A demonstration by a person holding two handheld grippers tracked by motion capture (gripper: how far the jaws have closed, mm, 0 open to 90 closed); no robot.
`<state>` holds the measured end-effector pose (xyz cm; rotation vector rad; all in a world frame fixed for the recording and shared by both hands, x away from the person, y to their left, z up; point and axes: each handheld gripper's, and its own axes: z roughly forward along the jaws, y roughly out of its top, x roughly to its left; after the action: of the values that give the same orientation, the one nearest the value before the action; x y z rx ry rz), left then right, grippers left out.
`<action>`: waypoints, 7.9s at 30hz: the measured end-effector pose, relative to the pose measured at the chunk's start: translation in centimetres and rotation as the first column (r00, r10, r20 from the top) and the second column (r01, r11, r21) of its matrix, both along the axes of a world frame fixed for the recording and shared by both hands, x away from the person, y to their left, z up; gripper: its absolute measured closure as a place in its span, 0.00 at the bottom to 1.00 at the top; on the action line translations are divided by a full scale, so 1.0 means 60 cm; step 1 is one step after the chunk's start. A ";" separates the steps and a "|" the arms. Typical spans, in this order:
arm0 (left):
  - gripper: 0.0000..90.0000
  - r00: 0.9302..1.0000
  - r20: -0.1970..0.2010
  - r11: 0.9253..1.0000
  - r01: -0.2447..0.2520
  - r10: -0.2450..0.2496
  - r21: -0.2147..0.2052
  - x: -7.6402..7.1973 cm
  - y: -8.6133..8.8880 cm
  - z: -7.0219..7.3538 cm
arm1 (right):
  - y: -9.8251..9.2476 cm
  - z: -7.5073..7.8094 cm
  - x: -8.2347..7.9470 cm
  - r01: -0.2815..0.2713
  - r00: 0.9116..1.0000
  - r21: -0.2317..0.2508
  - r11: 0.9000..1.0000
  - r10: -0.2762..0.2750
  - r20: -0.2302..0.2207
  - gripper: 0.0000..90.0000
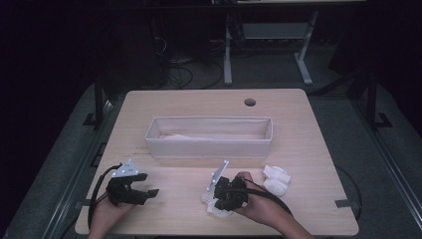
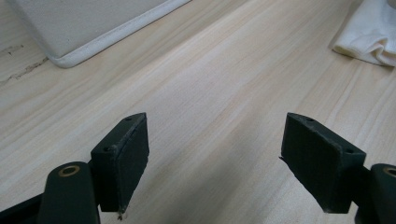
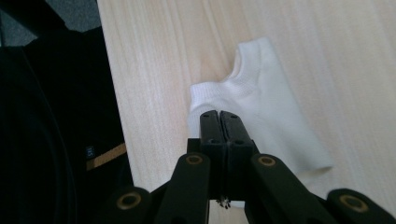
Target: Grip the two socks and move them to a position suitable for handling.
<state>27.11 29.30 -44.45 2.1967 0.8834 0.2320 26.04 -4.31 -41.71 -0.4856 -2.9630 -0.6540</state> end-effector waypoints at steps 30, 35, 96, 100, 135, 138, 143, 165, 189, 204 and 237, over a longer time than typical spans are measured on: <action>0.26 0.999 0.011 1.000 0.031 -0.031 0.004 -0.001 -0.008 0.001 | -0.004 0.034 0.091 0.164 0.985 0.081 0.983 -0.167 0.037 0.98; 0.26 0.999 0.008 0.999 0.033 -0.033 0.002 -0.001 -0.007 0.000 | 0.000 0.023 0.118 0.202 0.976 0.069 0.977 -0.207 0.074 0.95; 0.33 0.979 0.045 0.980 0.198 -0.199 0.012 -0.017 -0.087 0.024 | -0.019 -0.029 0.111 0.187 0.982 0.017 0.982 -0.186 -0.019 0.91; 0.34 0.976 0.046 0.977 0.214 -0.214 0.012 -0.017 -0.097 0.025 | -0.026 -0.041 0.117 0.198 0.980 -0.007 0.980 -0.198 -0.029 0.91; 0.79 0.866 -0.014 0.862 0.500 -0.501 0.084 -0.008 -0.251 0.022 | -0.023 -0.026 0.141 0.127 0.992 0.040 0.991 -0.126 -0.027 0.90; 0.82 0.854 -0.021 0.849 0.520 -0.520 0.093 -0.008 -0.267 0.016 | -0.020 -0.031 0.151 0.137 0.990 0.051 0.989 -0.135 -0.044 0.90; 0.84 0.837 -0.065 0.829 0.547 -0.544 0.111 -0.007 -0.291 -0.002 | -0.024 -0.041 0.160 0.153 0.987 0.042 0.987 -0.150 -0.059 0.90; 0.82 0.821 -0.080 0.809 0.571 -0.565 0.140 -0.013 -0.307 -0.012 | -0.039 -0.051 0.181 0.175 0.984 0.051 0.983 -0.172 -0.050 0.96; 0.73 0.832 -0.068 0.825 0.554 -0.550 0.110 -0.009 -0.303 -0.006 | -0.041 -0.045 0.176 0.164 0.986 0.066 0.984 -0.162 -0.035 0.89; 0.68 0.848 -0.043 0.841 0.530 -0.528 0.109 -0.005 -0.283 0.014 | -0.077 0.002 0.149 0.156 0.988 0.079 0.984 -0.157 -0.002 0.83; 0.64 0.867 -0.030 0.861 0.497 -0.497 0.108 -0.003 -0.261 0.024 | -0.186 0.027 0.115 0.210 0.977 0.039 0.977 -0.211 0.015 0.82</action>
<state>26.92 13.65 -43.00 2.4450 0.2793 0.0273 32.91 -15.47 -40.07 -0.8031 -2.9359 -0.7348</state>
